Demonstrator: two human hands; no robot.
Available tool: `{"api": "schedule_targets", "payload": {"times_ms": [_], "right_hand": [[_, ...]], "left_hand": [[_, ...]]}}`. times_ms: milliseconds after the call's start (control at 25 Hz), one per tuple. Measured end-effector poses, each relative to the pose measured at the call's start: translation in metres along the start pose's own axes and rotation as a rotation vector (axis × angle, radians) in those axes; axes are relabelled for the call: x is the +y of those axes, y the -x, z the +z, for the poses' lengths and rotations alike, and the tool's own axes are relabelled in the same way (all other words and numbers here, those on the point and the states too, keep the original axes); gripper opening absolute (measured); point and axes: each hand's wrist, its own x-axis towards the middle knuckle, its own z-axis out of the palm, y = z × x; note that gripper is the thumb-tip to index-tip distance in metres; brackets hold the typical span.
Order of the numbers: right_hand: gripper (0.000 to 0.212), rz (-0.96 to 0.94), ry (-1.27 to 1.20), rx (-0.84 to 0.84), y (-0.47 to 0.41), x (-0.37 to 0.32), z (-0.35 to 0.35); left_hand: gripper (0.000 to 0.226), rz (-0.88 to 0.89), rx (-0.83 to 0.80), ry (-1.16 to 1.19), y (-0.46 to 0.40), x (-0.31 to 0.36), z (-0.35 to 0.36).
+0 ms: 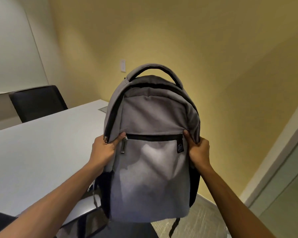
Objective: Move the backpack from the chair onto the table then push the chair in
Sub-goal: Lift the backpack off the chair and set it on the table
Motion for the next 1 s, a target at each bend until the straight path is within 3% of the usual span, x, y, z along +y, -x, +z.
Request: {"api": "schedule_targets", "payload": {"times_ms": [400,640,840,1000], "right_hand": [[0.059,0.021,0.02,-0.194,-0.185,0.076,0.028],[0.062,0.004,-0.044,-0.242,-0.223,0.072,0.051],[0.066,-0.019,-0.039,-0.265,-0.224,0.06,0.063],[0.055,-0.034,-0.031,-0.258,-0.23,0.046,0.071]], "left_hand": [[0.082,-0.077,0.216,0.03,-0.09,-0.029,0.122],[0.075,-0.089,0.291,0.051,-0.119,-0.017,0.13],[0.086,-0.068,0.333,0.106,-0.126,-0.003,0.12],[0.071,-0.036,0.376,0.138,-0.137,0.008,0.123]]}}
